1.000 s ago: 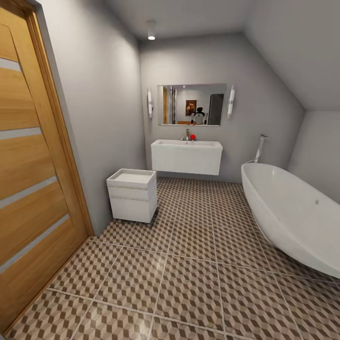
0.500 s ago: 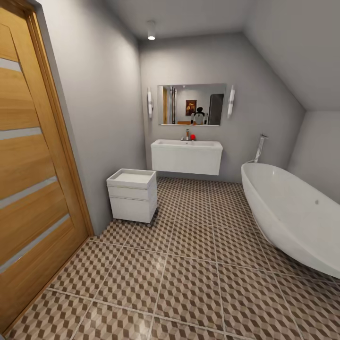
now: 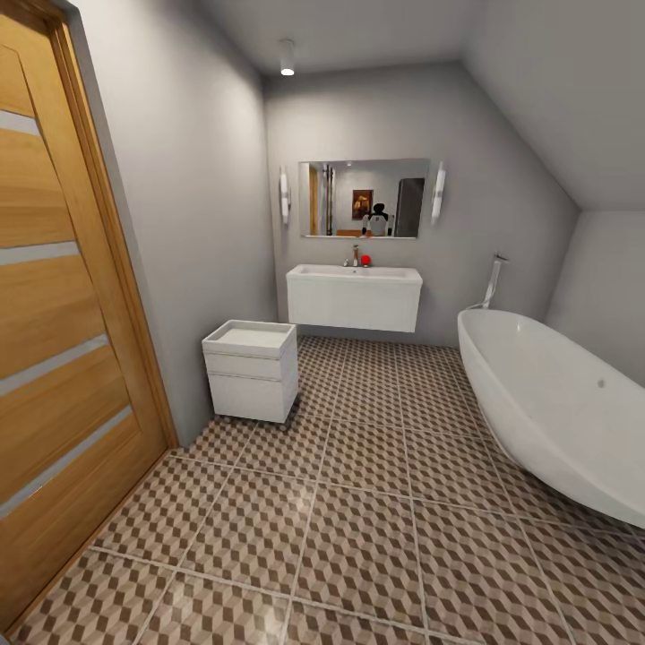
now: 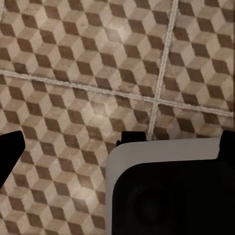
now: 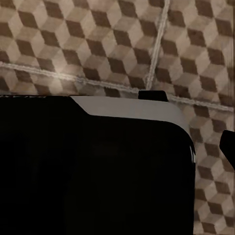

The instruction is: Take the four mousetraps from the cabinet in the bathroom and place them on the bathroom floor. Make sure all four end up on the same floor surface, and ensure that at least two of them are either under or directly next to the same bathroom sink.

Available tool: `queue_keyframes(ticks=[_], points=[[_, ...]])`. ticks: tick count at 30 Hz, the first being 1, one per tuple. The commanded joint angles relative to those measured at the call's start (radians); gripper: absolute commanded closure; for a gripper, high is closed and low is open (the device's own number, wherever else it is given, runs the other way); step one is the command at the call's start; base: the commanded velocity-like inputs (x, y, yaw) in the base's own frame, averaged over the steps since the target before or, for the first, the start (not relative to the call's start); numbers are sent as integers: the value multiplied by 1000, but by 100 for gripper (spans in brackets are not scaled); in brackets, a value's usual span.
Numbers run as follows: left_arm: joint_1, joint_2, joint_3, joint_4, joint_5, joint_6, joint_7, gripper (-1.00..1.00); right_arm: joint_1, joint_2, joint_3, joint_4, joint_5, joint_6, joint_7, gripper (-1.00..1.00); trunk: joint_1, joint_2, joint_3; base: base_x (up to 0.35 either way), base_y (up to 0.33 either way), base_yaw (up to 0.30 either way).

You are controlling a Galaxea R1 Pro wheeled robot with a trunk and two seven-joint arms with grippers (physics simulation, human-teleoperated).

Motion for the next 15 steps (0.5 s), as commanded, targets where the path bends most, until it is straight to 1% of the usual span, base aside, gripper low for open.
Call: queue_keyframes(ticks=[1, 3, 7, 12, 14, 15], points=[[0, -1, 2, -2, 1, -2, 1, -100, 0, -1, 0, -9, 1, -12, -1, -100, 0, 0, -1, 0, 0, 0], [0, -2, 3, -3, 1, -1, 2, -100, 0, -2, 0, -27, 1, -18, -1, -100, 0, 0, -1, 0, 0, 0], [0, -4, 6, -8, 2, 1, 2, -100, 0, -3, 2, -118, 3, -26, -3, -100, 0, 0, -1, 0, 0, 0], [0, -3, 7, -14, 3, 2, 2, -100, 0, -5, 2, -189, 3, -28, -4, -100, 0, 0, -1, 0, 0, 0], [0, -4, 7, -28, 3, 2, 1, -100, 0, -5, 2, -204, 3, -29, -5, -100, 0, 0, -1, 0, 0, 0], [0, -7, 7, -56, 3, 1, 1, -100, 0, -6, 2, -215, 3, -30, -5, -100, 0, 0, -1, 0, 0, 0]])
